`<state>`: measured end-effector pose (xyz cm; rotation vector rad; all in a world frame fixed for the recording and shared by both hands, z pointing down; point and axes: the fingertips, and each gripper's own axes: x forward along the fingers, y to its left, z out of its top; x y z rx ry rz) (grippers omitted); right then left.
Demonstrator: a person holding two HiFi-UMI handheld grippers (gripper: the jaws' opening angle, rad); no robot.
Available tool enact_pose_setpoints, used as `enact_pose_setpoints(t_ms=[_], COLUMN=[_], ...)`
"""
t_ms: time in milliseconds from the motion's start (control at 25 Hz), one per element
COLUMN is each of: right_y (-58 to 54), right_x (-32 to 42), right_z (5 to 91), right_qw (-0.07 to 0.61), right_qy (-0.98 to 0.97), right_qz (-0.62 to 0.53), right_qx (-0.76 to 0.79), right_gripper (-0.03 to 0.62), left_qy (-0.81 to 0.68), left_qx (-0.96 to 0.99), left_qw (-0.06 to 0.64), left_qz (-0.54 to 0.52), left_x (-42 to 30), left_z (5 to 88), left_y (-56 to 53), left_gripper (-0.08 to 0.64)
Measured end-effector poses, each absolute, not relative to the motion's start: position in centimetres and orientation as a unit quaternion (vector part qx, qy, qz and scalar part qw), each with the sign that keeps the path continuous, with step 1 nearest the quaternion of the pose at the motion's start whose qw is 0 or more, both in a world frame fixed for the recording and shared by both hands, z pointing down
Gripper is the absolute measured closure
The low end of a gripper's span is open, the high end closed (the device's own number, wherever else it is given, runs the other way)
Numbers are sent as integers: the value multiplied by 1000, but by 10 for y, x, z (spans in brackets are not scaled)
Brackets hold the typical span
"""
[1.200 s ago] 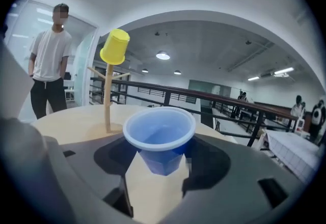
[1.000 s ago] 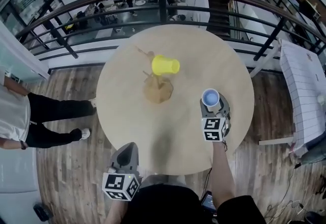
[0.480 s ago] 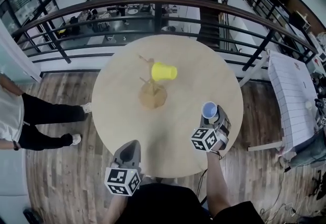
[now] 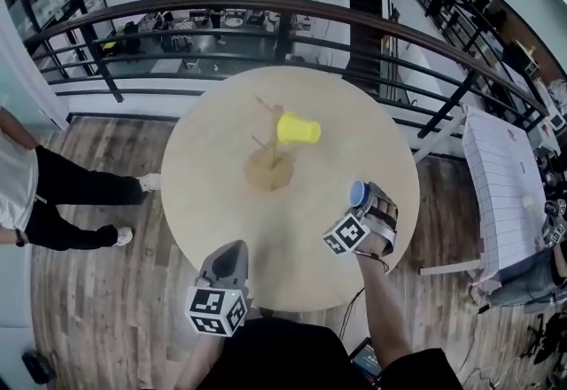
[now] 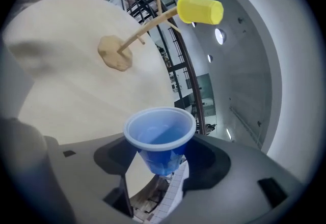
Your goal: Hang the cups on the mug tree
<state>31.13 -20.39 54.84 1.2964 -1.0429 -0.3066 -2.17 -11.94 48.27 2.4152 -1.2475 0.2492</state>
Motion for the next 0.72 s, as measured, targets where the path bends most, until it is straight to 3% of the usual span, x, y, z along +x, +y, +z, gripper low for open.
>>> enact_pose_setpoints(t_ms=[360, 720], right_y=[-237, -293], right_x=[288, 226], right_z=[557, 573], right_qw=[722, 742], right_qy=[-452, -461], right_qz=[-181, -225], right_qx=[492, 431], right_gripper=[296, 295], left_qy=[-464, -515], left_qx=[857, 822], left_qw=[217, 237], left_qz=[64, 54], left_x=[-27, -86], left_z=[492, 496], left_y=[-122, -115], left_gripper=[558, 558])
